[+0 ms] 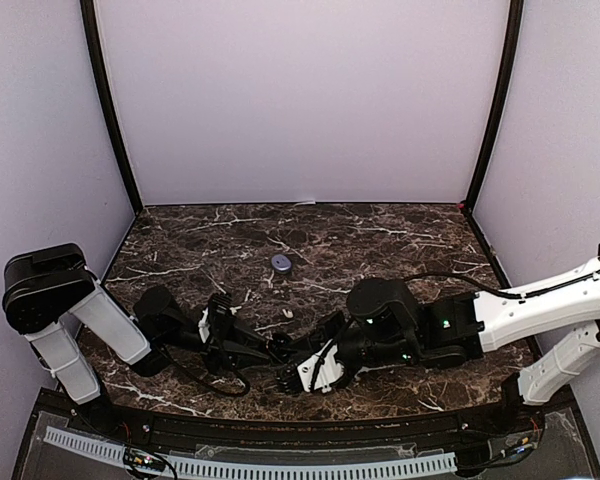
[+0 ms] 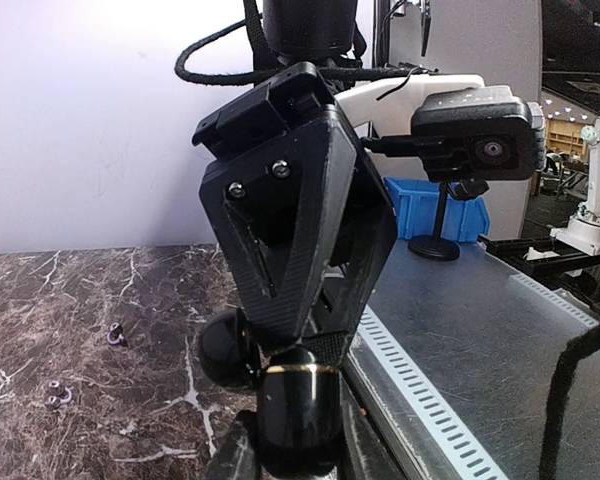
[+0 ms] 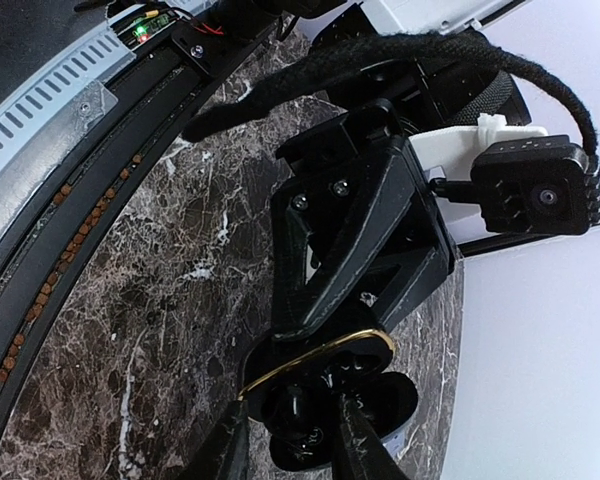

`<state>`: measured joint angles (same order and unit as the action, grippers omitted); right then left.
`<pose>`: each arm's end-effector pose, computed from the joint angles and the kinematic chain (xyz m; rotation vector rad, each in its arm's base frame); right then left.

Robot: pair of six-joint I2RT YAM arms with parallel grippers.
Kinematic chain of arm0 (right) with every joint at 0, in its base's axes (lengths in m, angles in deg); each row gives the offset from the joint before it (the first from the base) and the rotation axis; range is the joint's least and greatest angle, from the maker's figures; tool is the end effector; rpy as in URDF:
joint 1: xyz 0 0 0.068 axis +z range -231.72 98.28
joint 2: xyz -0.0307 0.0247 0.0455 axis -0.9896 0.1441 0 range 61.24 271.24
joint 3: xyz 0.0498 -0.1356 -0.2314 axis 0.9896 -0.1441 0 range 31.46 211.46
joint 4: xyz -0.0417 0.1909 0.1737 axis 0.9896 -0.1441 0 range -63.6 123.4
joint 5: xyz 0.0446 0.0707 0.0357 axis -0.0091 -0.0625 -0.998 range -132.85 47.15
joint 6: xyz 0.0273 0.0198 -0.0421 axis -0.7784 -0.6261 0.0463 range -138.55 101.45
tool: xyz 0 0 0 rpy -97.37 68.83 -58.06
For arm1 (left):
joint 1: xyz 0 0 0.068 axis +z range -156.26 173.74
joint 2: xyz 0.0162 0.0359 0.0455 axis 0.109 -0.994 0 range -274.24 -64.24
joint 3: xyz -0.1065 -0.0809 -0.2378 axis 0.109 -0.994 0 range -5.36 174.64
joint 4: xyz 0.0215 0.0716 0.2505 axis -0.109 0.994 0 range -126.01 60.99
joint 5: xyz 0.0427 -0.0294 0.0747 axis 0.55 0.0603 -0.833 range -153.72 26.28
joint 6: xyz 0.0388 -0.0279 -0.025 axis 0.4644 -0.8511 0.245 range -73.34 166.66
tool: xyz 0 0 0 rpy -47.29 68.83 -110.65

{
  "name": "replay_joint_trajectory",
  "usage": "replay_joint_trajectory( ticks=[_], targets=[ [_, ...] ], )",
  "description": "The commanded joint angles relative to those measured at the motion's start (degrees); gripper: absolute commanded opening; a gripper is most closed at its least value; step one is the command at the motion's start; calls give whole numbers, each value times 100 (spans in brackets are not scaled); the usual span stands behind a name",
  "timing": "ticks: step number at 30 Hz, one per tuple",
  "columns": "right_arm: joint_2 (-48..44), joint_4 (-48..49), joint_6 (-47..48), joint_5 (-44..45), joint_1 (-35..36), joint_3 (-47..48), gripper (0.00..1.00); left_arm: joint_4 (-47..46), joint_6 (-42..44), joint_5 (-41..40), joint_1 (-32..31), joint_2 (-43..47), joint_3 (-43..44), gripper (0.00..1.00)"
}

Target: Insert the wireless bluetooth earbuds into the charging case

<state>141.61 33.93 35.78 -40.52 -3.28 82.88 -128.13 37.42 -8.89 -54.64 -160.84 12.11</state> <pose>0.0647 0.3089 0.2554 -1.8897 0.8537 0.2169 0.1426 -0.2043 0.1678 1.2852 0.9801 -1.4354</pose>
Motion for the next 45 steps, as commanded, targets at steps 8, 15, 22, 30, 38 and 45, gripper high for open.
replay_joint_trajectory(
  ticks=[8, 15, 22, 30, 38, 45],
  targets=[
    [280, -519, 94, -109, -90, 463, 27, -716, -132, 221, 4, 146, 43, 0],
    [417, -857, 395, 185, -76, 636, 27, -266, -320, 369, 12, 290, 178, 0],
    [437, -1089, 555, 224, -71, 755, 25, 40, -831, 677, 45, 371, 378, 0],
    [449, -1062, 632, 373, -65, 712, 23, 475, -986, 814, 57, 466, 570, 0],
    [453, -1016, 589, 423, -51, 704, 18, 218, -1034, 1019, 57, 439, 526, 0],
    [396, -1096, 532, 361, -55, 702, 14, 188, -1096, 1160, 58, 394, 567, 0]
  ],
)
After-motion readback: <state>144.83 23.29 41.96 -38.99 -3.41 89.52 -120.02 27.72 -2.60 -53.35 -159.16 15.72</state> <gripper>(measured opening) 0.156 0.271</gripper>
